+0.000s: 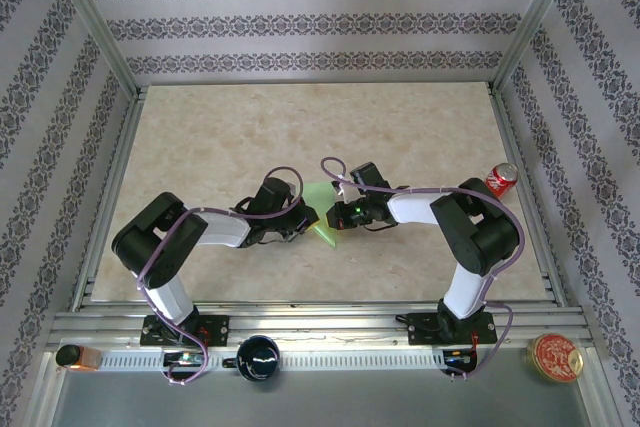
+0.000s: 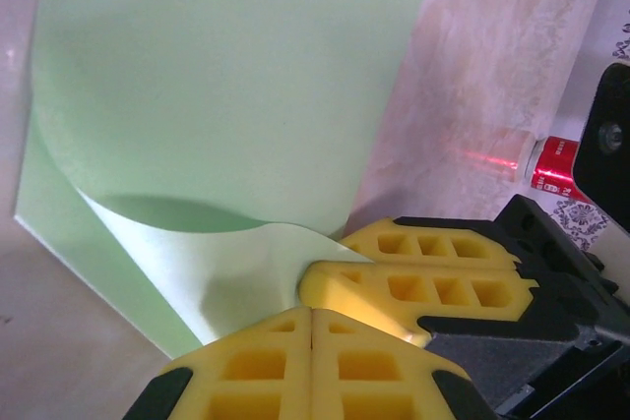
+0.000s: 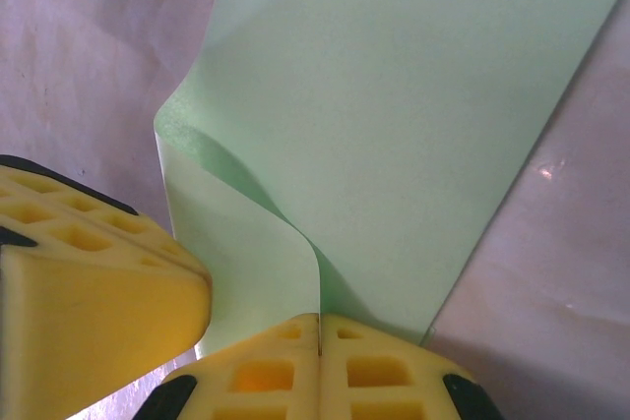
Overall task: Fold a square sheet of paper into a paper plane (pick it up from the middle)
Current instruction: Third fold the triangle at the center of the table.
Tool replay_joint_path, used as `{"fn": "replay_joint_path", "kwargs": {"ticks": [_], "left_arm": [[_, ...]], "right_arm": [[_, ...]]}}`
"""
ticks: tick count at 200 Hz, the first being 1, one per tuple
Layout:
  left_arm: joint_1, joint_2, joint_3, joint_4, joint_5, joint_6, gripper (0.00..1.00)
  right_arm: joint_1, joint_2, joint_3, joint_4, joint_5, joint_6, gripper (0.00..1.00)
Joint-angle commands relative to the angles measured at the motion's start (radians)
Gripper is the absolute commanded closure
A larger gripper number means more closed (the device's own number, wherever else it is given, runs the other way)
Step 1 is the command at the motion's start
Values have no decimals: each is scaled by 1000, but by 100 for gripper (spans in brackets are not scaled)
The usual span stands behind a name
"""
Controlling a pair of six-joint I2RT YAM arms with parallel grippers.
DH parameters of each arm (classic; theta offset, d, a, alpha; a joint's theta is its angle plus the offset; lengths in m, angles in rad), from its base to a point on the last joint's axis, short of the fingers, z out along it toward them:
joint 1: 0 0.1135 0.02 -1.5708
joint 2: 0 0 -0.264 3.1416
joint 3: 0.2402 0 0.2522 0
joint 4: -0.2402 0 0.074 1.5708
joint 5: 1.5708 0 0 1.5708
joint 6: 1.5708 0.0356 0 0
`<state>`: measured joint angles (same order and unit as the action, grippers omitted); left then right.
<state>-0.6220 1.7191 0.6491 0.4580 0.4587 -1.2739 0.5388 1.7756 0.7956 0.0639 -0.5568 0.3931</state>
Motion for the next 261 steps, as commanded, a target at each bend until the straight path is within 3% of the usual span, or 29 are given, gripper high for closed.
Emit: {"fn": "replay_joint_path", "kwargs": {"ticks": [1,118,156,188,214,261], "left_arm": [[-3,9,-15,56,-11,-14,100],[-2,54,-74,37,-35,5,100],[-3,60,-64,32,-23,16,100],[-2,56,-63,22,-27,21,100],[-2,55,-62,20,-27,24,100],[-2,53,-57,17,-29,24,100]], "right_arm": [[-2,8,-24,-27,43,0,100],[1,-12,-14,-17,5,24,100],[-8,-123,17,-99,40,53,74],[-17,-231,-29,-83,36,136,65],[9,-221,-38,-78,-77,184,72],[103,-153,-13,-119,-92,199,91]]}}
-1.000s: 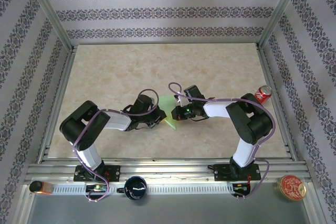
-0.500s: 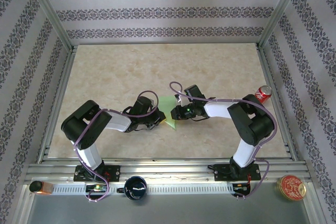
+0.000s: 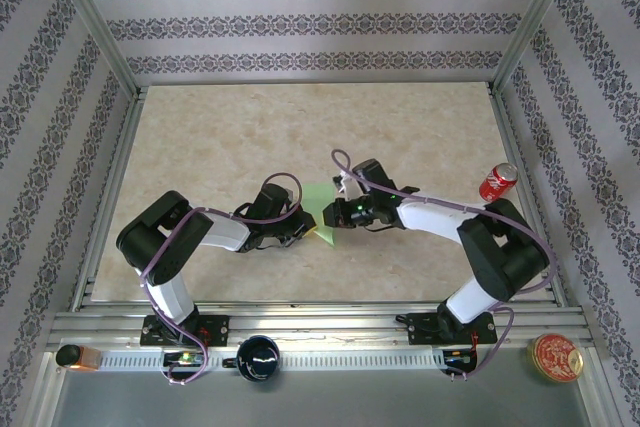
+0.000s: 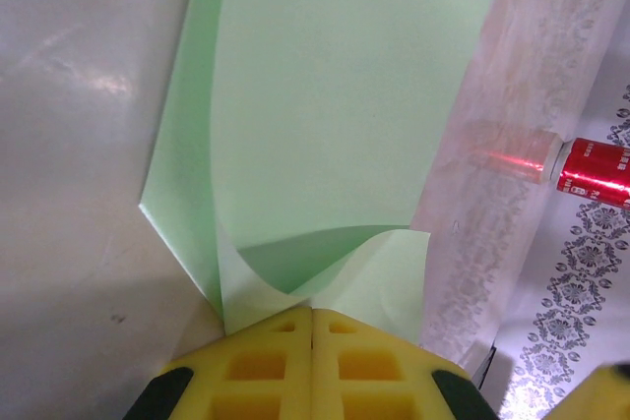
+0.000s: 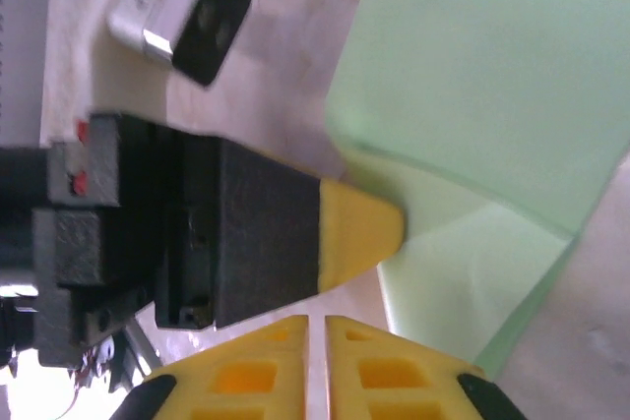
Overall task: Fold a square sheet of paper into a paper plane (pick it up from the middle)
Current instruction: Third fold the triangle at the center of the table.
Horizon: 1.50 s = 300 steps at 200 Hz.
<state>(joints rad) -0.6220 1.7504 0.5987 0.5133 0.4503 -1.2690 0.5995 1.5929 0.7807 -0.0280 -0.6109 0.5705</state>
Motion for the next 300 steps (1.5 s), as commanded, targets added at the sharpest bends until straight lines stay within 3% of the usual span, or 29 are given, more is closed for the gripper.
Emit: {"fn": "replay_joint_path", "kwargs": {"ticks": [1,171,300], "left_arm": [[-2,21,-7,-39,-20,20,100],[-3,24,-7,-34,-7,19,100],[-2,33,-5,-33,-10,14,100]], "right_arm": [[43,32,2,-27,-38,22,91],[67,154,54,-142,60,-25,94],[37,78,-51,-73,15,-3,90]]}}
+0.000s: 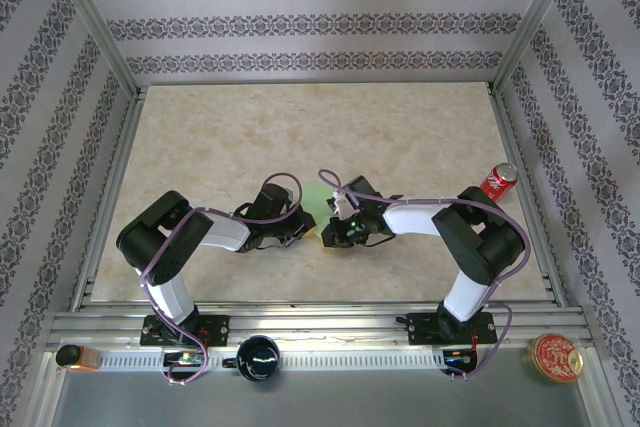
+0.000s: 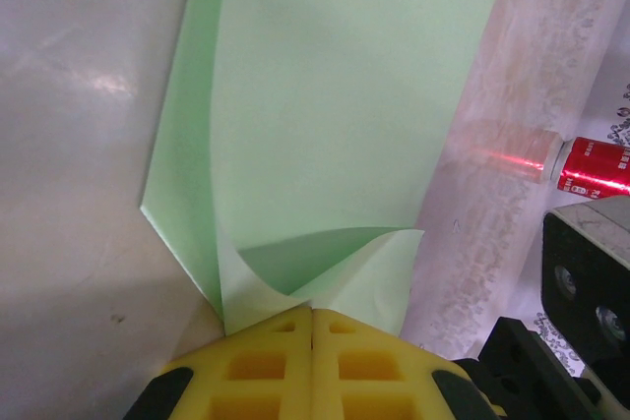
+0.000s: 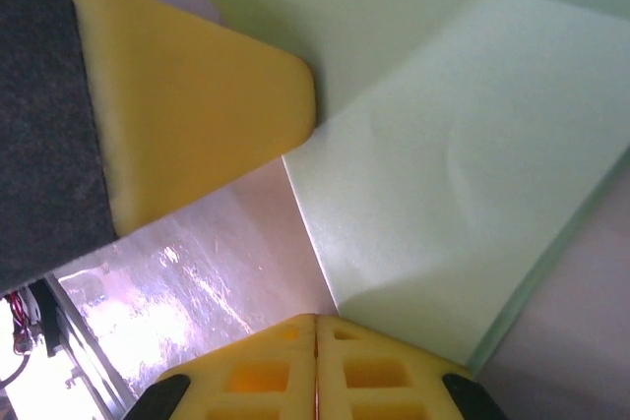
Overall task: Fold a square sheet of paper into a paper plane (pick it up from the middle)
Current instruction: Third fold the triangle at the center of the table.
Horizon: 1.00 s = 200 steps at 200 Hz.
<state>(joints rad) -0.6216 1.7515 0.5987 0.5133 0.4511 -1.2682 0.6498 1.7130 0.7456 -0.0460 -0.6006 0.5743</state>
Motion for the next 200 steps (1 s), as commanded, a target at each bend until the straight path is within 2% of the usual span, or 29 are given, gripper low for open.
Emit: {"fn": "replay_joint_path", "kwargs": {"ticks": [1,32,74,101,149,200], "left_arm": [[-3,32,-5,-32,-12,13,100],[-2,35,-5,-29,-10,12,100],[-1,34,-8,-25,-8,12,100],[-1,31,-11,-27,-9,11,100],[2,28,-17,-23,-15,8,100],[4,28,-23,-12,-18,-3,100]], "right_arm": [[-13,-44,-15,-57,4,-7,90],[-9,-87,7,-33,-45,6,90],[-12,-9,26,-32,-19,18,90],[-38,10,-35,-7,-11,27,91],[-58,-15,-165,91,-108,78,90],[-87,-85,-230,145,-142,134,89]]}}
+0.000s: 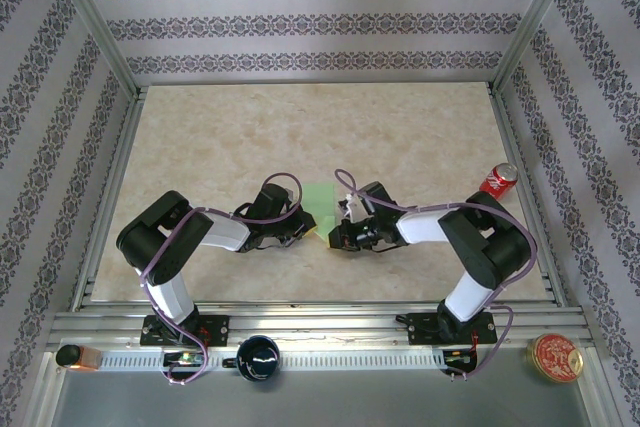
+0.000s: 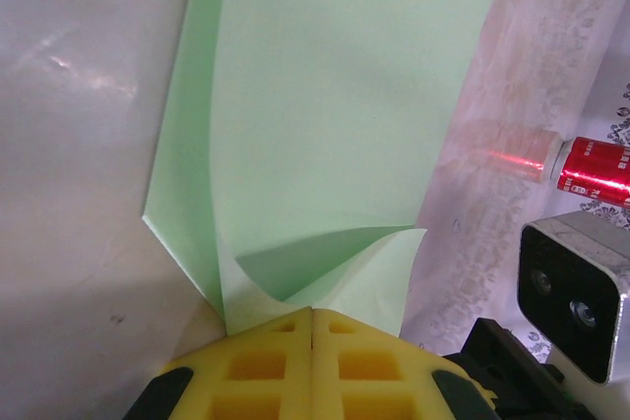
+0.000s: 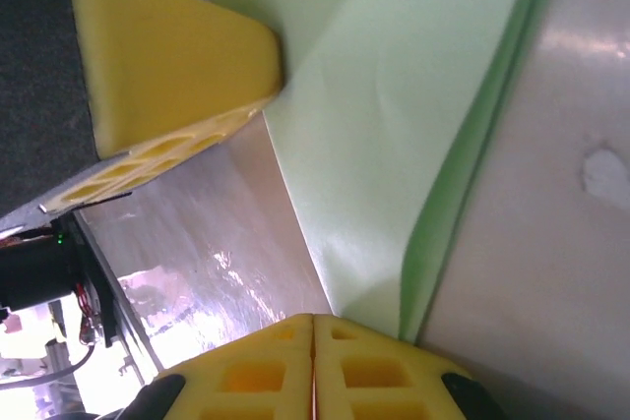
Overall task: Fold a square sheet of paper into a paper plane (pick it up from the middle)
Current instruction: Third fold the triangle at the center of the table.
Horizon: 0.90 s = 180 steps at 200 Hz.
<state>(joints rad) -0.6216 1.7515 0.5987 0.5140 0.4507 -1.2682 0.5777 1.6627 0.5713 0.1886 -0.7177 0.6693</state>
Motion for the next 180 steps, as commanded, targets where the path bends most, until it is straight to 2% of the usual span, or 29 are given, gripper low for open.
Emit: {"fn": "replay_joint_path", "kwargs": {"ticks": [1,26,53,80,154,180], "left_arm": [[4,28,-23,-12,-18,-3,100],[5,31,-27,3,-17,-13,100],[5,28,-28,3,-17,-11,100],[4,22,-24,-9,-18,-5,100],[5,25,-16,-17,-10,2,100],[5,26,-18,-11,-8,-1,100]], "right_arm": [[-15,-38,-56,-92,-25,39,89],[-14,-144,-16,-181,12,37,89],[3,-192,64,-284,99,13,96],[23,-127,151,-350,162,-27,98],[47,75,288,-292,76,2,97],[45,106,292,-326,113,-13,96]]}}
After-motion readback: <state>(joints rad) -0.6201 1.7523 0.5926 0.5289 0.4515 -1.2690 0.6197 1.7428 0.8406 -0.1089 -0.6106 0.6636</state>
